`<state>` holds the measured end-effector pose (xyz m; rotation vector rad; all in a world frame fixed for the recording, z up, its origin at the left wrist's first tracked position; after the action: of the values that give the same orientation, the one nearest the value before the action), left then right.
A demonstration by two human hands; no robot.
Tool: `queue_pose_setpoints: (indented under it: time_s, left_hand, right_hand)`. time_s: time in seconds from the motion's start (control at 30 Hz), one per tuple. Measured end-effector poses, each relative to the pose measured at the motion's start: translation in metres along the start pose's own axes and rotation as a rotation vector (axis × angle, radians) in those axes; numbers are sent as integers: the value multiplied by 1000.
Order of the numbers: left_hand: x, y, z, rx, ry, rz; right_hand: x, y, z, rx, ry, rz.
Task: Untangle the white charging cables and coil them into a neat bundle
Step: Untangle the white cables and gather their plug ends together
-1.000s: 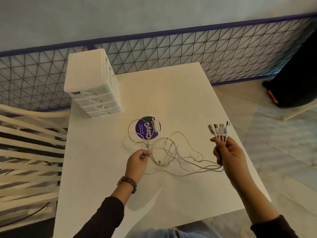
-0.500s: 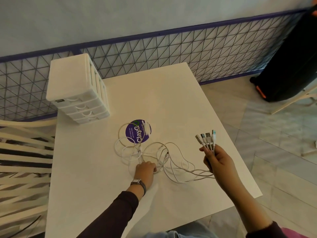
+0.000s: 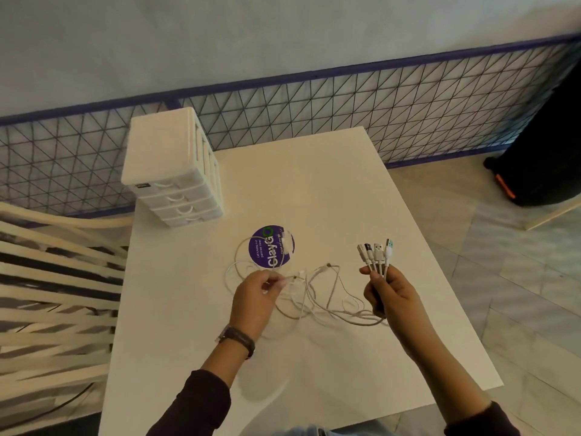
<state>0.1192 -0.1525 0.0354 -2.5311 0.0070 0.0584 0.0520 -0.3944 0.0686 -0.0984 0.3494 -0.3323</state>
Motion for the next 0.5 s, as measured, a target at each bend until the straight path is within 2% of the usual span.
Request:
queue_pose_setpoints:
  time_s: [0.07,0.23,0.4,0.5]
  left_hand:
    - [3,-22,-6,-157,-106,-48]
    - [6,-58,-20,-334,-220,-85]
    - [-10,-67,-29,-793,-453,13]
    - [-16,-85,-59,-998,-440,110]
  right_hand:
    - [3,8,5,10,-16,21]
    - [6,35,18,-6,-50,87]
    - [2,71,29,-11,-69,193]
    - [0,92,39,20,-93,253]
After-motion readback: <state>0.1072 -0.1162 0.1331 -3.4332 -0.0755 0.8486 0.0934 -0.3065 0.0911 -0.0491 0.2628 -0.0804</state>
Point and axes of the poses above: each hand's wrist, its own x-axis towards the middle knuckle, its own y-axis out of the palm, z = x × y, the point moved 10 cm from there along x, towards the middle knuckle, and after that the axes turned 4 degrees about -z, right-handed, at the moved point
